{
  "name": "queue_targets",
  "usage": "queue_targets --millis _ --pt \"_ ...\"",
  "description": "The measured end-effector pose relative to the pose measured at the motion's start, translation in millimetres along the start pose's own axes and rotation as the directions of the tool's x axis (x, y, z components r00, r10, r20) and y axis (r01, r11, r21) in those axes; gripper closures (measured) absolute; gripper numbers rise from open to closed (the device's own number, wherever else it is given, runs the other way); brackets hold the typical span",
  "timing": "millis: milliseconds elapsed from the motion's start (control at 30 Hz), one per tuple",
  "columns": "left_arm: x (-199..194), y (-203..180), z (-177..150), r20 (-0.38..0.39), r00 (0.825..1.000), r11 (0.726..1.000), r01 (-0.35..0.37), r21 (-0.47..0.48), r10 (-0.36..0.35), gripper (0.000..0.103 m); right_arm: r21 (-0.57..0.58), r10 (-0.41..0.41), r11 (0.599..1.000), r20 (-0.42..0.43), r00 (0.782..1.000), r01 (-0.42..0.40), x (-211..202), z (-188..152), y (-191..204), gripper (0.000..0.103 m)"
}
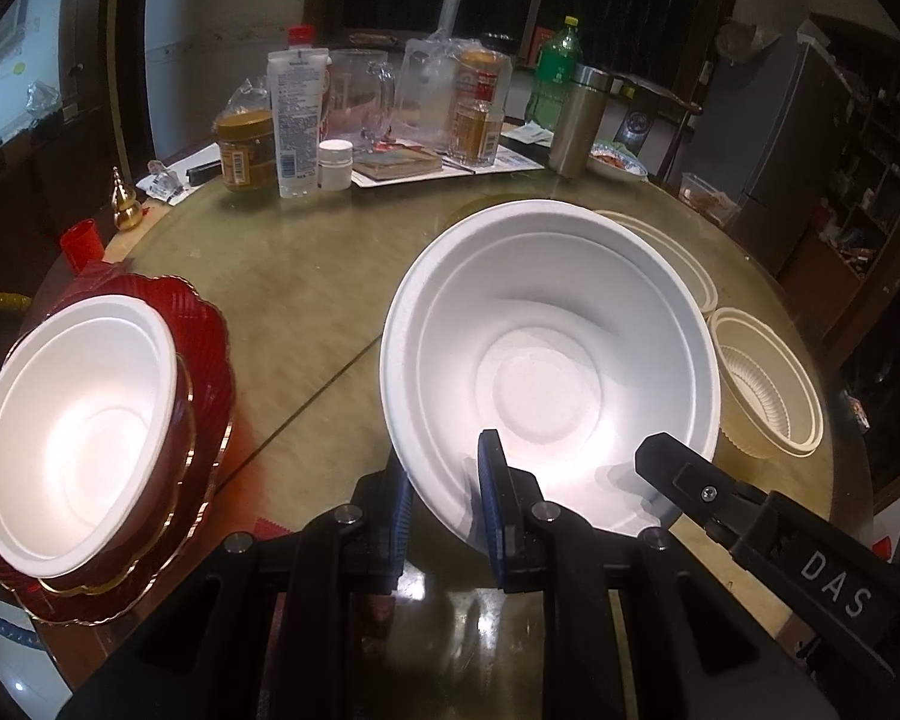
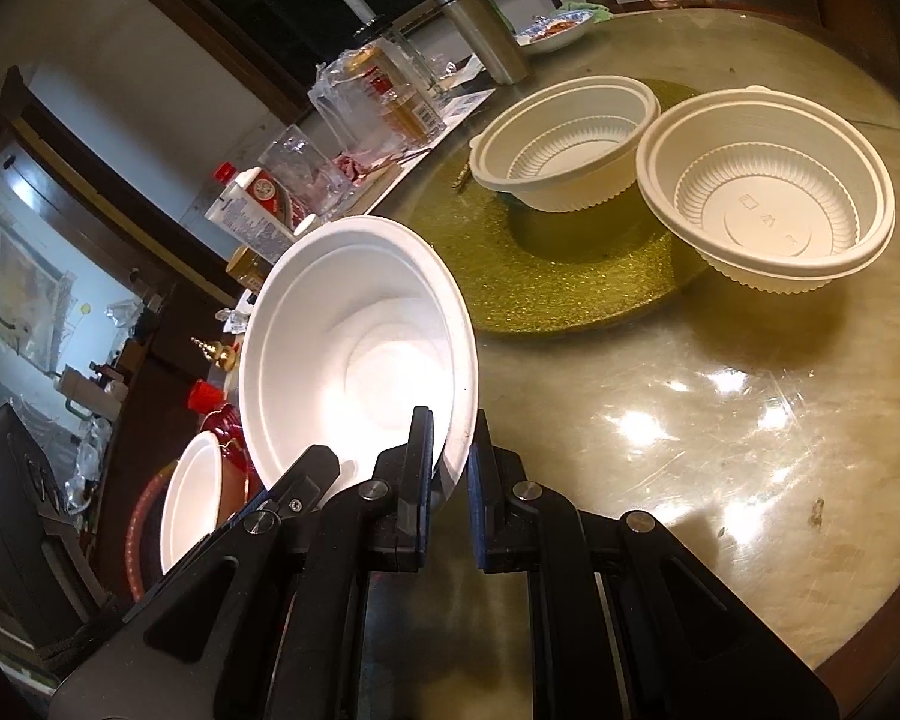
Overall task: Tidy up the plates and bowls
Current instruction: 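Lift and carry the smaller foam bowl with both tools toward the red stack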
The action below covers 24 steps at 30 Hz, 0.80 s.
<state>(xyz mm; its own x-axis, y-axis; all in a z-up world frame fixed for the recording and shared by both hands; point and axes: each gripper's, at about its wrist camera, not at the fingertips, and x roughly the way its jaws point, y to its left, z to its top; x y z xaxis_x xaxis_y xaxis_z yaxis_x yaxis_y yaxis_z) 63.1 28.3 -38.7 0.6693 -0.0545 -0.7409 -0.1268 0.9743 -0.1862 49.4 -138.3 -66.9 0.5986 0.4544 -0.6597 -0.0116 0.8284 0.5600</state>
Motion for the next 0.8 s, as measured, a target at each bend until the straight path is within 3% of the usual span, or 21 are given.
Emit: queue_targets --millis 300,800 --pt "-16.3 16.2 -0.7 0.032 0.999 1.0 0.007 -0.03 -0.006 0.083 -0.033 0.029 0.999 0.003 1.0 -0.028 -3.6 -2.8 15.3 0.093" --pt "-46.8 53.7 2.8 0.102 0.994 0.995 -0.032 -0.094 0.042 0.083 -0.129 0.094 0.987 -0.01 0.995 -0.095 -1.2 -9.6 66.8 0.093"
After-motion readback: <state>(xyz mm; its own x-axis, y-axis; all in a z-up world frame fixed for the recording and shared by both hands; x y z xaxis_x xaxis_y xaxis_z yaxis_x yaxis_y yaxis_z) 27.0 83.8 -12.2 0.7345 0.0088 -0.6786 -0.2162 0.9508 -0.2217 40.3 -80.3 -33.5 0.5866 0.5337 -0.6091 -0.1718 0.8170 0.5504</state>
